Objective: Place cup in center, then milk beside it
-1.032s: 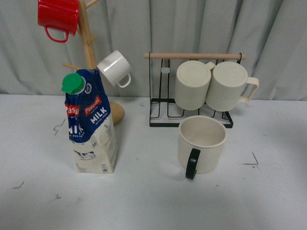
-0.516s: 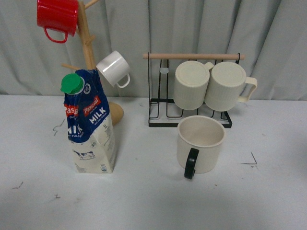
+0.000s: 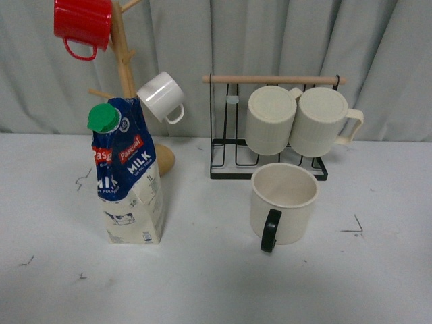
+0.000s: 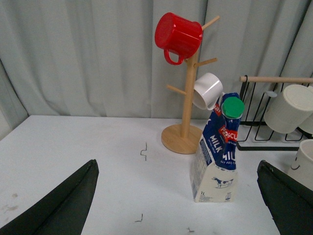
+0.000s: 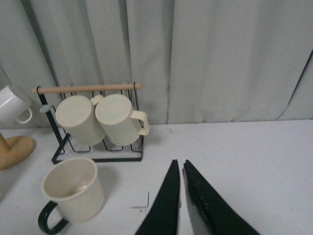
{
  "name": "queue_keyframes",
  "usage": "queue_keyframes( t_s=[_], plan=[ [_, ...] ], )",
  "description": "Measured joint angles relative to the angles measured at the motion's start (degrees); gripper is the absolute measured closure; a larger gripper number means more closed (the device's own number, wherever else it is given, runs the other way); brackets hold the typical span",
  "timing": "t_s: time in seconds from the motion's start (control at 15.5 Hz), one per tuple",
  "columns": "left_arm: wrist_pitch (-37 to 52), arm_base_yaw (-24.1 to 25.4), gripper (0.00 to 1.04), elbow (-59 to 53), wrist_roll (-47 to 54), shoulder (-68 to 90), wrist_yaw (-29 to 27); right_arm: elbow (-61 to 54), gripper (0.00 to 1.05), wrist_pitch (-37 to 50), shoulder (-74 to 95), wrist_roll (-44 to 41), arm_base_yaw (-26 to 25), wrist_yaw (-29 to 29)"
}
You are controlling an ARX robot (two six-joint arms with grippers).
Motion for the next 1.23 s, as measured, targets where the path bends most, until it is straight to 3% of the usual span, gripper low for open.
queue_keyframes(
  t_s=[0.06, 0.65, 0.77, 1.16, 1.23],
  plan=[
    [0.0, 0.0, 0.07, 0.0, 0.0, 0.0, 0.0, -1.2, 1.03, -1.0, -2.2, -0.1, 0.0, 0.0],
    [0.0, 0.0, 0.07, 0.0, 0.0, 0.0, 0.0, -9.8, 1.03, -11.0, -20.1, -0.5, 0.0, 0.0],
    [0.0, 0.0, 0.07, 0.0, 0.0, 0.0, -0.1, -9.7, 1.03, -23.9, -36.0, -0.5, 0.0, 0.0],
    [0.0, 0.0, 0.07, 0.0, 0.0, 0.0, 0.0, -9.7, 1.03, -25.0, -38.2, -0.5, 0.0, 0.0],
    [0.0, 0.0, 0.07, 0.0, 0.0, 0.0, 0.0, -9.7, 0.91, -25.0, -38.2, -0.5, 0.0, 0.0]
  ],
)
